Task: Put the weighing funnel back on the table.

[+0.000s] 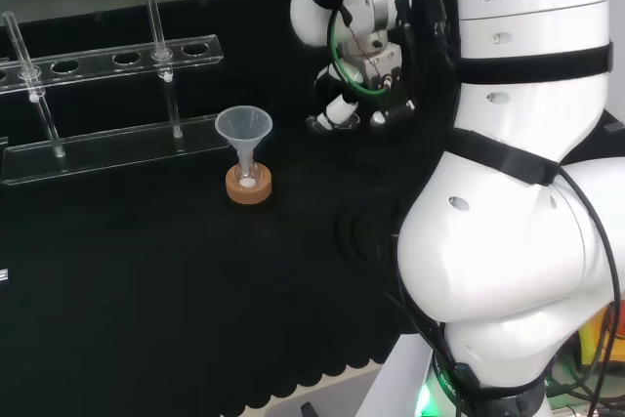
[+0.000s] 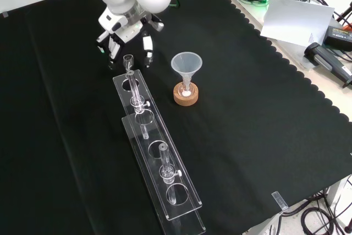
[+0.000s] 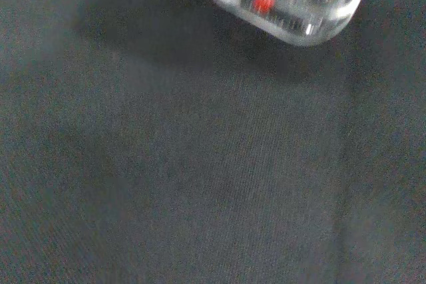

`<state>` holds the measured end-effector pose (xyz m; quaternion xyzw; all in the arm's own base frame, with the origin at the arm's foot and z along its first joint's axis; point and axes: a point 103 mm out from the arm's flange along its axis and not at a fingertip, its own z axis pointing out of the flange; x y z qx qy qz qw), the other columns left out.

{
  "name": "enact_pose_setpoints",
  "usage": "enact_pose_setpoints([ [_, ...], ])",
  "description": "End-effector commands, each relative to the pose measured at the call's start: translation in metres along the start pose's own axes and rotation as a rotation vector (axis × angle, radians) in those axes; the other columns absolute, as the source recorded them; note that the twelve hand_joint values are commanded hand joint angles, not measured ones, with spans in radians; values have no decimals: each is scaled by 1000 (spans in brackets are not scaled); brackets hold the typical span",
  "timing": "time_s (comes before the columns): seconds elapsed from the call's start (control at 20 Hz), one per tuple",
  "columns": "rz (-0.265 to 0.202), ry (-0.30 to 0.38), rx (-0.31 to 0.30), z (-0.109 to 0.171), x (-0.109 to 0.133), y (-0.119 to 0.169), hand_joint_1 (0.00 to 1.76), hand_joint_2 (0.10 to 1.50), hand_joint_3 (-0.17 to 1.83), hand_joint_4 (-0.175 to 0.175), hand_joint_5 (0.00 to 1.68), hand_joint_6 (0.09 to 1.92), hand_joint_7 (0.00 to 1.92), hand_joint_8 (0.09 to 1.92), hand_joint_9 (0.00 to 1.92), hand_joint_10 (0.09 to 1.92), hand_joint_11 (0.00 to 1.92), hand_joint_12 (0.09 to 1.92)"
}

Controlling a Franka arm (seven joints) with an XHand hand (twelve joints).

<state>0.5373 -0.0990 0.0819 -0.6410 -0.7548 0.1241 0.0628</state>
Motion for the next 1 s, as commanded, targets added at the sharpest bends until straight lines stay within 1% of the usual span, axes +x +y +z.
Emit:
enact_pose_setpoints([
  [0.05,38,-35,-10,-33,4,-16,476,618,228,11,494,138,848,87,857,87,0,1368],
  [0.25,47,-45,-10,-42,6,-22,465,616,221,9,485,124,830,87,844,87,0,1364],
  [0.6,27,-53,-21,-52,22,-24,461,618,213,7,483,110,821,87,838,87,0,1357],
  [1.0,57,-44,-31,-64,35,-30,460,620,208,3,485,102,817,87,833,87,0,1351],
])
